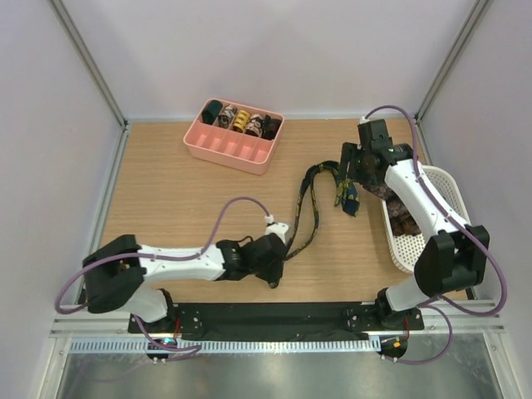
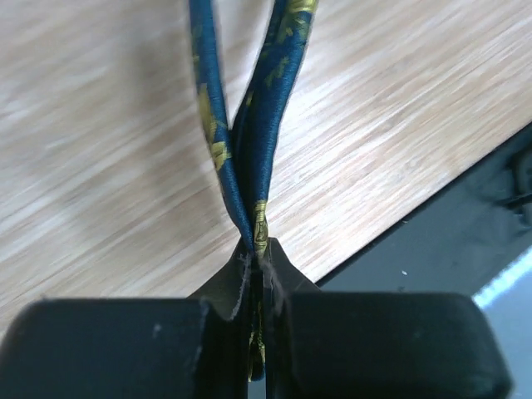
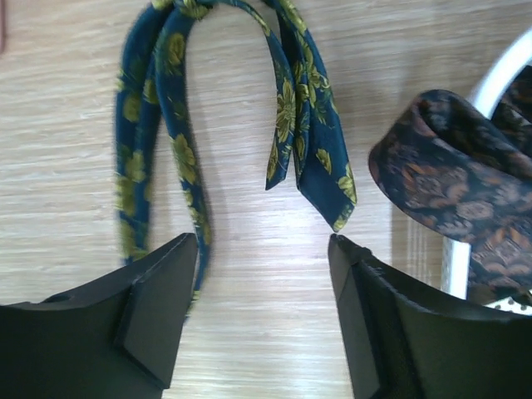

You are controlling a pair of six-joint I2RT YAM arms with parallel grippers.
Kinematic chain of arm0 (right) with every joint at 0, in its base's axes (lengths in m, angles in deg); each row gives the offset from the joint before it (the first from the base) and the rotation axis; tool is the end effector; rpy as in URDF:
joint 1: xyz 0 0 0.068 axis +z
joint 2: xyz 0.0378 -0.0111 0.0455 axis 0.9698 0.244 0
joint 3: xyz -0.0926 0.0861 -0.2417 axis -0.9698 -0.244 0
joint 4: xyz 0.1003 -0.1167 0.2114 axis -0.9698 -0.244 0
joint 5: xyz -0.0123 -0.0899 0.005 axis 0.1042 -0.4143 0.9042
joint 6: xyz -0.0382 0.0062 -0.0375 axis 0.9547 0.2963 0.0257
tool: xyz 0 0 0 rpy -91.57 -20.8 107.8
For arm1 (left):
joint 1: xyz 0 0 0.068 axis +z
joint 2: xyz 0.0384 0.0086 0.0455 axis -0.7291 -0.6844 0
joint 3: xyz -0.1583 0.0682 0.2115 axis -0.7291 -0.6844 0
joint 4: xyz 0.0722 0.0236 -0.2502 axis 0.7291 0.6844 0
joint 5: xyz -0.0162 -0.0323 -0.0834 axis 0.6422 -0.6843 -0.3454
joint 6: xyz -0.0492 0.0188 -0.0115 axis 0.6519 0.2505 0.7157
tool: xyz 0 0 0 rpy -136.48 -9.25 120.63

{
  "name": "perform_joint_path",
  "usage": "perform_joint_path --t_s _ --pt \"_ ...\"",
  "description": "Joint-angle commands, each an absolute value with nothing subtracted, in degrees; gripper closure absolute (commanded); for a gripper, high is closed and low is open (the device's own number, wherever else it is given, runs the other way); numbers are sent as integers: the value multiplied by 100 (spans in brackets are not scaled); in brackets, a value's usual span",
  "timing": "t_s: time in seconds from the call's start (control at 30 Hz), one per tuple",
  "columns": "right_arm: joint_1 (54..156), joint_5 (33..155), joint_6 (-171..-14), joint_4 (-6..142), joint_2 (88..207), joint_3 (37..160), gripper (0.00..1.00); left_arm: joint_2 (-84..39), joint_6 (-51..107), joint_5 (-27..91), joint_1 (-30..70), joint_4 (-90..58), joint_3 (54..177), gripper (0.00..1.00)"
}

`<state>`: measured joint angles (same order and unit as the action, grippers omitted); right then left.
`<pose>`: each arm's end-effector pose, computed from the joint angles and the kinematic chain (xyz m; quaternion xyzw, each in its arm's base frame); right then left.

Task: Roll the ties
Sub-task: Flatten the tie

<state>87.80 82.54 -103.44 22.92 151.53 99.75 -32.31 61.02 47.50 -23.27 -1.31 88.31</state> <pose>0.3072 0.0624 0.3105 0.0602 0.9490 0.0469 0.3058 0.1033 -0.2719 0.1764 0.1885 0.9274 -0.2354 0.2213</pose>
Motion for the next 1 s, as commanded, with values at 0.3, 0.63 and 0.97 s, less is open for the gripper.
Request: perform_joint_path --t_s 0.3,0.63,0.97 --pt "9477 8173 -10225 2794 16464 10082 53 -936 6564 3046 -865 -754 7740 100" --pt "9477 7399 -10287 2786 17501 10388 57 -443 6661 2027 479 -710 7476 100" --pt "8986 7020 -10287 2399 18853 11891 58 -618 6634 595 2360 -1025 7309 100"
